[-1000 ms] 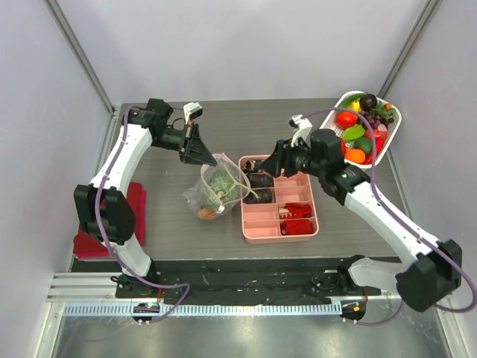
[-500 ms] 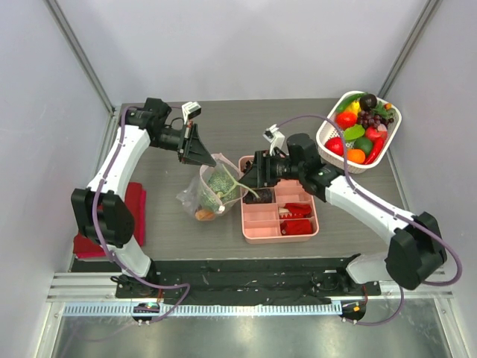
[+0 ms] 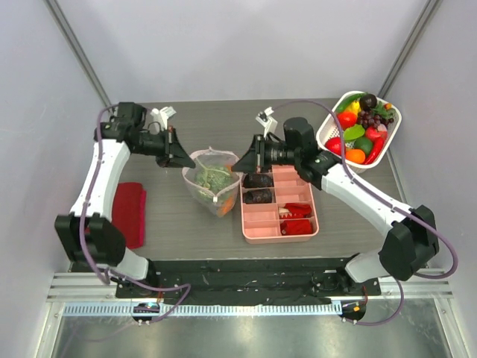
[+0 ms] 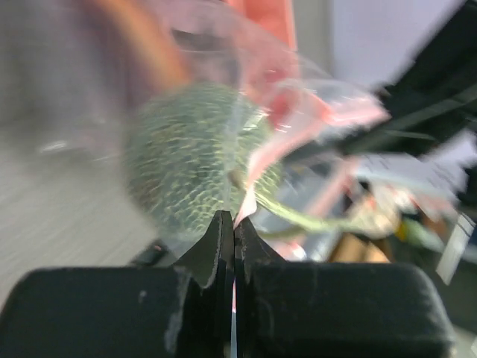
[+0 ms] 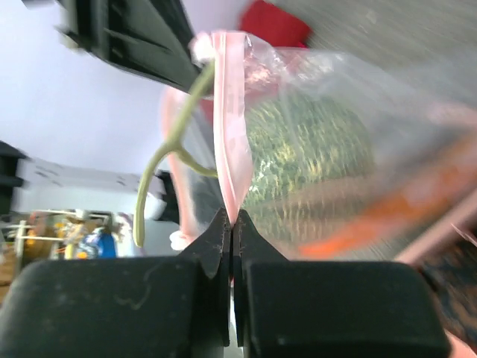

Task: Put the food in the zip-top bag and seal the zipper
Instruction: Adjust the zipper food storage bag at the center of the board.

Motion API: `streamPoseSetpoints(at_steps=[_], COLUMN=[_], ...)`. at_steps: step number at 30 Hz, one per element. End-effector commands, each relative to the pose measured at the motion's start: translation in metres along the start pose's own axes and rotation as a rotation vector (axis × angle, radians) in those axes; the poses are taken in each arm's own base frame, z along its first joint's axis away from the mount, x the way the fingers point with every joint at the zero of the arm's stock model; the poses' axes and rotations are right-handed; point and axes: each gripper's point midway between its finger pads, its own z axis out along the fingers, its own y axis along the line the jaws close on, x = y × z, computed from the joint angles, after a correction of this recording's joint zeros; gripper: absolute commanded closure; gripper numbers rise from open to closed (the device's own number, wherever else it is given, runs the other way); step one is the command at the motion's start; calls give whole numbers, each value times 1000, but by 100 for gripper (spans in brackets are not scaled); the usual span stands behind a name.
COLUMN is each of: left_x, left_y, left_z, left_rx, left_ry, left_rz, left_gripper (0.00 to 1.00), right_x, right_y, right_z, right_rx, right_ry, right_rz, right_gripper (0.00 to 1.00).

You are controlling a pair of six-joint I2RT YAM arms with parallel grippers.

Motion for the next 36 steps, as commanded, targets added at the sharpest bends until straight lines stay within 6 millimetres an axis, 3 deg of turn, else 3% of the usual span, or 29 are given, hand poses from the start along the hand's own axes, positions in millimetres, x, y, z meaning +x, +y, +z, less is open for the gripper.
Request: streamPoseSetpoints(at_steps=[1, 4, 8, 9, 13, 17, 19, 20, 22, 25, 28, 30, 31, 35, 36], left_x=[-42, -38, -31, -31, -33, -25, -25, -24, -31, -38, -32, -32, -29, -8, -4], left_y=[0, 1, 11, 12, -4, -5, -10, -16, -31, -47, -60, -49, -29, 36, 50], left_z=[-49, -63, -69, -73, -79, -71, -67, -68, -76, -88, -88, -88, -82, -59, -52], left_rx=[-338, -424, -504, -526, -511, -528, -523, -506, -497, -498, -450, -487, -532, -667, -693], left_ry=[-331, -344, -357, -373, -408, -364, -344, -340, -367, -427, -431, -430, -397, -201, -156], left_rz=[162, 152, 69, 62, 159, 248, 275, 293, 341, 384, 394, 385, 353, 220, 192], left_gripper=[100, 100, 100, 99, 82, 87, 96, 98, 100, 100, 100, 100, 100, 100, 100], right_x=[-52, -61, -70, -70, -64, -58, -60, -73, -75, -80, -80, -75, -71, -39, -31], right_y=[74, 92, 97, 95, 75, 61, 84, 106, 123, 125, 125, 103, 84, -26, -41], right_z=[-2, -1, 3, 5, 14, 22, 22, 17, 15, 14, 13, 19, 24, 45, 46], right_rx=[-228, -292, -309, -300, -233, -210, -288, -343, -364, -364, -371, -303, -257, -21, 4], right_ry=[-43, -24, -15, -11, 6, 29, 38, 8, 11, 13, 19, 15, 17, 91, 115], right_rz=[29, 91, 122, 126, 96, 45, 46, 5, -40, -54, -58, -40, -68, 81, 110], right_gripper=[99, 99, 99, 99, 99, 99, 99, 99, 99, 99, 99, 99, 99, 99, 99])
